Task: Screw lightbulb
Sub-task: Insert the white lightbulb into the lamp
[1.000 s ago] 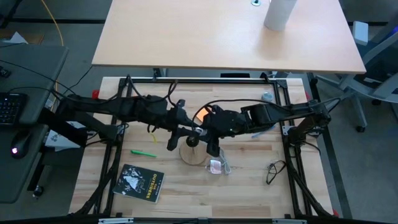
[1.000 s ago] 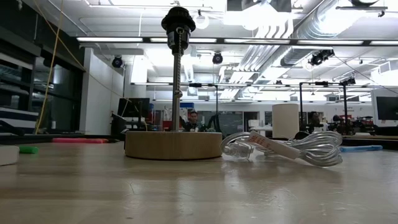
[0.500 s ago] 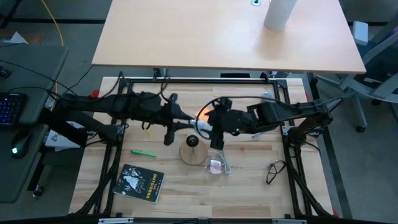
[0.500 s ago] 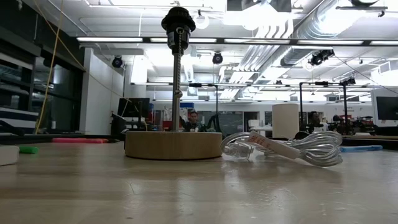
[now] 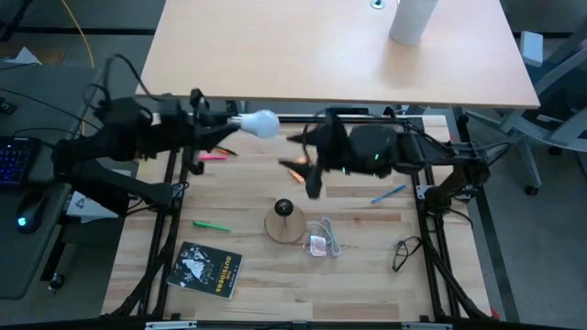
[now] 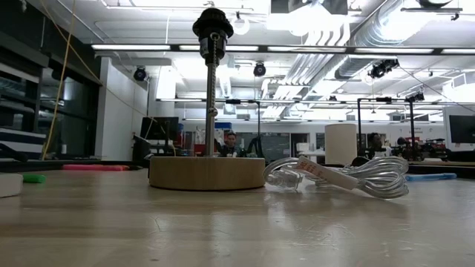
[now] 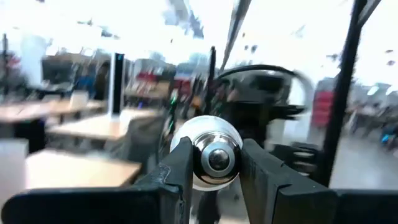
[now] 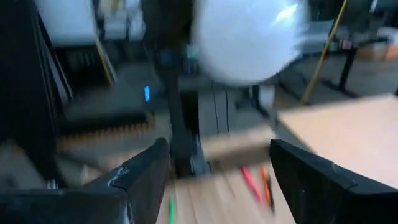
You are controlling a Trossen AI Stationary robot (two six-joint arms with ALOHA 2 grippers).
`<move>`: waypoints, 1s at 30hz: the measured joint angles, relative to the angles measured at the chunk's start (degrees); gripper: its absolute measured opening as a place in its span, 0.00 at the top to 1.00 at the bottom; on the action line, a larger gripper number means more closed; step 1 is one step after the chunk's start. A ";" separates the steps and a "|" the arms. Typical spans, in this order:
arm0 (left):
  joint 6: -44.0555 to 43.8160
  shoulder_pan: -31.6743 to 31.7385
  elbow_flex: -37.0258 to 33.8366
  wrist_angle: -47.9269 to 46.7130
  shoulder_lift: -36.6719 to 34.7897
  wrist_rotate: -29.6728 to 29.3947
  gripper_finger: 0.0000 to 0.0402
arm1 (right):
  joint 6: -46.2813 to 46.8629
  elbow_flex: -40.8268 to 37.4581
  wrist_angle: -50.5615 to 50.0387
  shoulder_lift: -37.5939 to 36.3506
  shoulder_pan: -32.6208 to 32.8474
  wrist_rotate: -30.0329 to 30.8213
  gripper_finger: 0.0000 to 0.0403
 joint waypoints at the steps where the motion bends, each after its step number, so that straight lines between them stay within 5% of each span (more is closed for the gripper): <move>1: 0.00 -0.34 -0.01 1.19 -0.10 0.15 0.79 | 0.07 0.00 3.36 0.00 -0.69 -1.07 0.33; 8: 1.96 -1.97 -0.12 7.30 2.09 0.42 0.79 | 2.53 0.00 18.25 0.00 -3.73 -10.23 0.33; 30: 2.60 -1.71 0.02 21.49 8.22 4.59 0.79 | 6.87 -0.11 22.23 -0.24 -3.67 -22.05 0.33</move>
